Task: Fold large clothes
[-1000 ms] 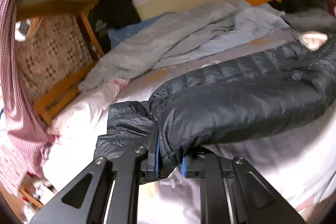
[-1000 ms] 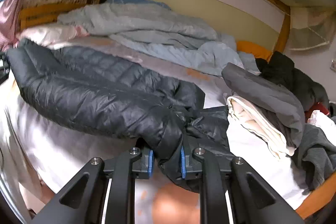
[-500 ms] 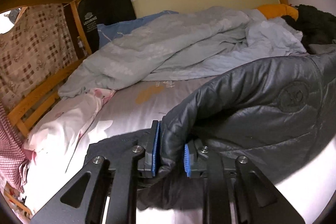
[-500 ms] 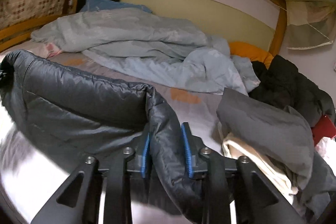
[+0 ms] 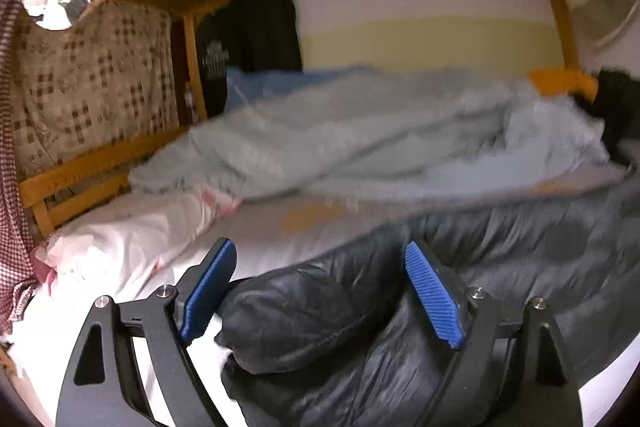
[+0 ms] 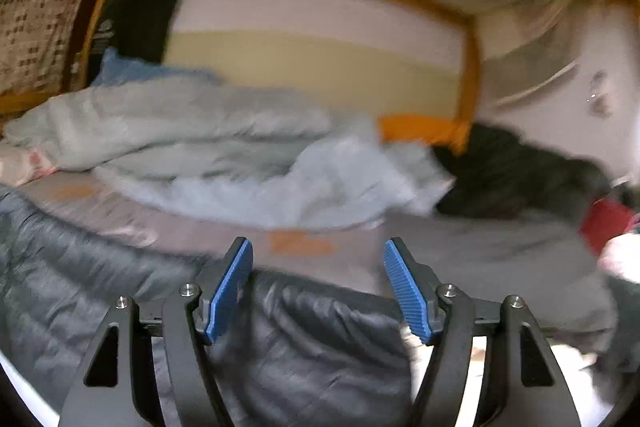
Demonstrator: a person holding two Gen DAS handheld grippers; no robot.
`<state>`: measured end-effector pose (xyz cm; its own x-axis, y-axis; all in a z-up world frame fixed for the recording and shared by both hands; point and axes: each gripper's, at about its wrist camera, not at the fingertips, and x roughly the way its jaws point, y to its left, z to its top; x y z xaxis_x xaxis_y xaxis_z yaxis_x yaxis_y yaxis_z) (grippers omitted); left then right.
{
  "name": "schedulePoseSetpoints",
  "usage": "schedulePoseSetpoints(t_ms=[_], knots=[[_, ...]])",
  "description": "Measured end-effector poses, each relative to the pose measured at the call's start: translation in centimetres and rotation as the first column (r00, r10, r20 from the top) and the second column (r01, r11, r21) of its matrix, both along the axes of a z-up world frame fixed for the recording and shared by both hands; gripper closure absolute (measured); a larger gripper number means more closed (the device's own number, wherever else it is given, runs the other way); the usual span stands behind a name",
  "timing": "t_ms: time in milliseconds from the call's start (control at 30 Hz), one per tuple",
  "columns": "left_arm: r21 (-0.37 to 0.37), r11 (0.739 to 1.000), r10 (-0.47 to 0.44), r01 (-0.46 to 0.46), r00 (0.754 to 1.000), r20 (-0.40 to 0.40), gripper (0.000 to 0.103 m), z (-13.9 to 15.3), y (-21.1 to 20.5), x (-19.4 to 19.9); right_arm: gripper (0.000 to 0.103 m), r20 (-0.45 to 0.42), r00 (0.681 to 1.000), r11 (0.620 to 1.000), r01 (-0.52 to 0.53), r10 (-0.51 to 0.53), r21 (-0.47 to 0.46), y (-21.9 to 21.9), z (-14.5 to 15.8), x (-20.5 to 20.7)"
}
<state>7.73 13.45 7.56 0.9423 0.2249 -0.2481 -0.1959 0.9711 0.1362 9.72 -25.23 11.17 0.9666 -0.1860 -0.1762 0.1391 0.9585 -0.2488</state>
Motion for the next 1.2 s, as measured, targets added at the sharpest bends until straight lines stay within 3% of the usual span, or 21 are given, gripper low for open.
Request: schedulePoseSetpoints(t_ms=[67,167,267,367,467,567,700,867,1033,1200], knots=[[-0.034,0.999,-0.034,0.036,0.998,0.053,0.017,1.3,-0.2,-1.5,0.032,0.017,1.000,1.000,-0.010,0.010,-0.007,-0.1,1.4,-1.3],[-0.093,0.990,-0.095,0.102,0.993,0.077,0.017,2.6,-0.8,-3.6,0.032,-0.082,0.987,0.981,-0.124,0.137,0.148,-1.4,2.7,-3.2],[-0.151,0.968,-0.199,0.199,0.980,0.016,0.017,2.2,-1.9,-4.8,0.032,-0.189,0.940,0.935,-0.227,0.283,0.271,-2.1,1.2,-5.0],[-0.142,0.952,-0.285,0.271,0.955,-0.086,0.017,0.6,-4.2,-3.9,0.032,-0.298,0.903,0.939,-0.239,0.309,0.248,-1.3,-1.6,-5.0],[-0.042,0.971,-0.237,0.234,0.960,-0.148,0.017,-0.6,-5.9,-1.5,0.032,-0.368,0.885,0.949,-0.208,0.286,0.237,-0.8,-3.7,-2.6],[-0.099,0.989,-0.124,0.114,0.987,-0.106,0.017,-0.2,-3.5,1.2,0.032,-0.390,0.883,0.961,-0.203,0.263,0.189,-0.3,-4.4,0.6],[-0.079,0.996,-0.060,0.046,0.982,-0.182,0.019,-0.6,-0.4,6.2,0.032,-0.424,0.863,0.959,-0.212,0.275,0.190,-0.1,-4.7,5.6],[-0.114,0.993,-0.062,0.027,0.948,-0.312,0.020,-3.7,2.2,11.2,0.032,-0.503,0.827,0.961,-0.149,0.250,0.233,0.3,-6.3,10.6],[-0.144,0.988,-0.011,-0.049,0.921,-0.390,0.020,-6.5,3.1,14.2,0.032,-0.524,0.817,0.964,-0.136,0.239,0.229,1.0,-7.8,14.4],[-0.208,0.970,0.019,-0.124,0.894,-0.448,0.019,-8.8,4.5,16.1,0.032,-0.562,0.789,0.947,-0.072,0.247,0.314,0.3,-10.4,18.3]])
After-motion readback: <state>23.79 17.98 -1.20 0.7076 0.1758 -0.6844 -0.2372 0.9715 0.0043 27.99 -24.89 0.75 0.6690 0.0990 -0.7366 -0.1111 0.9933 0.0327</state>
